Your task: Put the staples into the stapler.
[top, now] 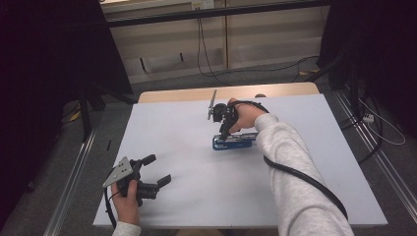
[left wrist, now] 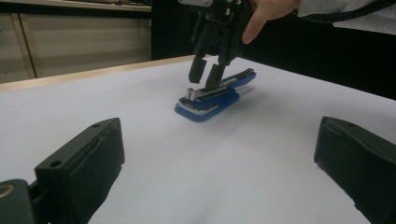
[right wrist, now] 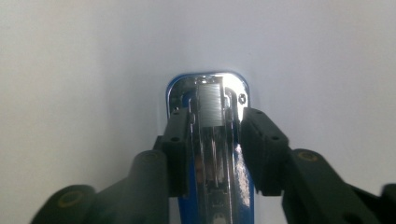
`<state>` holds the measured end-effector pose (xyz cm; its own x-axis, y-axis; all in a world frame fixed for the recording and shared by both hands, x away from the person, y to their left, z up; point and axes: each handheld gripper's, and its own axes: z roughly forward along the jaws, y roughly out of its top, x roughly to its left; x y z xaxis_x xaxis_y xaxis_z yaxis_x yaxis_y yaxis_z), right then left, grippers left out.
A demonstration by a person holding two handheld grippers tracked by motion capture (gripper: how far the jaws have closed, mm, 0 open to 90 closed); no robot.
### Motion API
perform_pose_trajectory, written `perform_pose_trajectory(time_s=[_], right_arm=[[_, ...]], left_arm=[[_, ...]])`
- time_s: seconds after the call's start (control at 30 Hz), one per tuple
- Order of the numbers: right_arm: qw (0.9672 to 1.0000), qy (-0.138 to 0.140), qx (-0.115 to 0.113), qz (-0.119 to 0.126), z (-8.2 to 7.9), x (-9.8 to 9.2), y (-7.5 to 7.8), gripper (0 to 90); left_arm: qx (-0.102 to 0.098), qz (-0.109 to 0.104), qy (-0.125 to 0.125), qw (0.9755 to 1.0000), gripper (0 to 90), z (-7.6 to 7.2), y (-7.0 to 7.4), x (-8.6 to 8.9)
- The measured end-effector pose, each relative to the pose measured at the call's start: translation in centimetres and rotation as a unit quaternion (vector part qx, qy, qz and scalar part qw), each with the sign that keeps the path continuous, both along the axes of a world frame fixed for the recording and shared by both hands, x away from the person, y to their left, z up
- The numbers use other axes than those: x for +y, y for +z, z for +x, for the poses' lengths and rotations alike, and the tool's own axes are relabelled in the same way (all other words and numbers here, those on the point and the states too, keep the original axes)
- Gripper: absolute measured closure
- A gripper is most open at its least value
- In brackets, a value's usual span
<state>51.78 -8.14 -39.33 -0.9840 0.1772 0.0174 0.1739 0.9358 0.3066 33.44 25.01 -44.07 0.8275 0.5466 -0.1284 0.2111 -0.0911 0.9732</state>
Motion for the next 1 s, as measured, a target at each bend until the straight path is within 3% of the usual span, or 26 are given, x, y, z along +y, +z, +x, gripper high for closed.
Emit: perform_pose_trajectory(time_s=[0.27, 0.43, 0.47, 0.83, 1.0], right_arm=[[0.9983, -0.043, -0.013, 0.036, -0.6, -2.4, 0.6, 43.0], [0.9953, -0.074, -0.023, 0.058, -1.1, -4.0, 0.6, 33.5], [0.9935, -0.084, -0.027, 0.072, -1.3, -4.7, 0.6, 28.8], [0.9862, -0.128, -0.037, 0.098, -2.8, -7.4, 0.5, 15.7], [0.9850, -0.140, -0.038, 0.094, -3.5, -8.1, 0.6, 12.2]], left_arm=[[0.017, 0.003, -0.002, 0.9998, 1.7, 0.6, 0.1, -0.9], [0.026, 0.009, -0.007, 0.9996, 1.7, 1.0, 0.2, -1.8], [0.028, 0.013, -0.009, 0.9995, 1.7, 1.1, 0.3, -1.9], [0.038, 0.024, -0.016, 0.9989, 1.7, 1.6, 0.4, -3.0], [0.044, 0.030, -0.021, 0.9984, 1.7, 1.9, 0.4, -3.5]])
